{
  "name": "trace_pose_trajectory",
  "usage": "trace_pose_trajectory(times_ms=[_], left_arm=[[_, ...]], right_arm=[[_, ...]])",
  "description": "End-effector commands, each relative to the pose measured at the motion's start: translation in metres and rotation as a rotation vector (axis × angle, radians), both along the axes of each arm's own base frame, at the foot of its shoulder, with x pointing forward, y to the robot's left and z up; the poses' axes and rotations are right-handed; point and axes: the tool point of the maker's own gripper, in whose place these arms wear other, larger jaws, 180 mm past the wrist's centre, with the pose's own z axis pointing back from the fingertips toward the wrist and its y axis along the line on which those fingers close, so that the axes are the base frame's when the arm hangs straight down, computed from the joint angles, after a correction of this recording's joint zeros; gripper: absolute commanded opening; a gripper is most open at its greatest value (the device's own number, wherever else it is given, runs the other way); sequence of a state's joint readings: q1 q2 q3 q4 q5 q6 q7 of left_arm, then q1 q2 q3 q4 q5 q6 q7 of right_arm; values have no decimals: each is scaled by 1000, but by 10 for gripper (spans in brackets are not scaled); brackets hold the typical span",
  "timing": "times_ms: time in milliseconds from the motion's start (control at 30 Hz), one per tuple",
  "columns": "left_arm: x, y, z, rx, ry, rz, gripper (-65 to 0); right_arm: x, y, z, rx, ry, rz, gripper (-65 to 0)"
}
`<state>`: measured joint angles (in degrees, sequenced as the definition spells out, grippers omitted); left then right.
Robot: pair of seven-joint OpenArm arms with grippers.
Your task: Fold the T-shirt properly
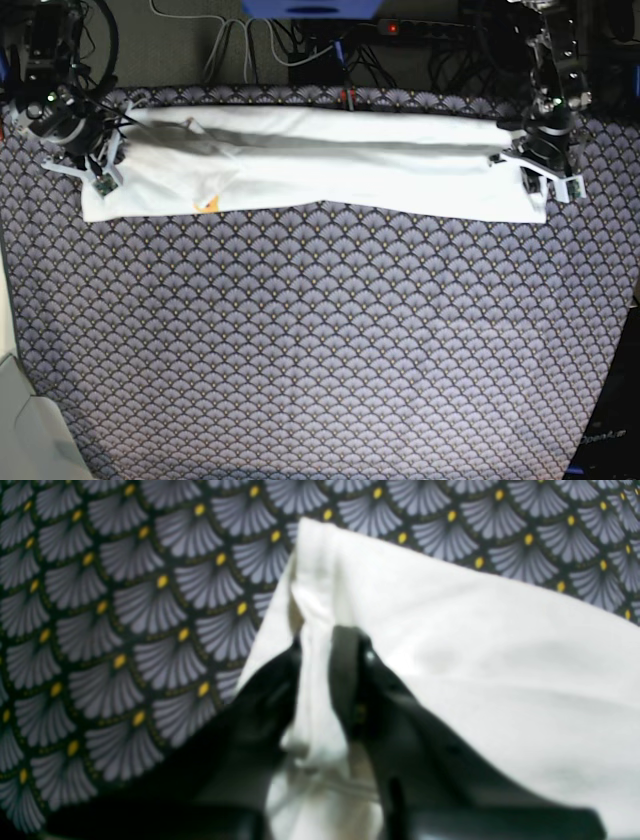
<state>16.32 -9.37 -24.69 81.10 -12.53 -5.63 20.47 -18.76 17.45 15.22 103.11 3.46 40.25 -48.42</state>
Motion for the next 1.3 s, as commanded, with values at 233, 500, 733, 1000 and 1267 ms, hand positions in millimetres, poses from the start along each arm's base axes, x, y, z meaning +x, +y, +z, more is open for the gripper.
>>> trace_pose_trajectory(times_ms=[233,500,733,1000,1267], left_arm=[[-25,8,-20,13,129,25,-647],[-23,9,-16,19,119,25,-646],[-22,9,-15,19,118,25,-646],[-18,10,-7,29,99,24,-595],[-12,28,22,-22,-2,86,-298]], right_arm=[[7,-3,9,-7,-33,4,-650],[7,-3,8,-7,-32,4,-650],[7,-3,8,-7,-32,4,-650],[7,-3,8,-7,-32,4,-650],[7,-3,8,-7,-32,4,-650]])
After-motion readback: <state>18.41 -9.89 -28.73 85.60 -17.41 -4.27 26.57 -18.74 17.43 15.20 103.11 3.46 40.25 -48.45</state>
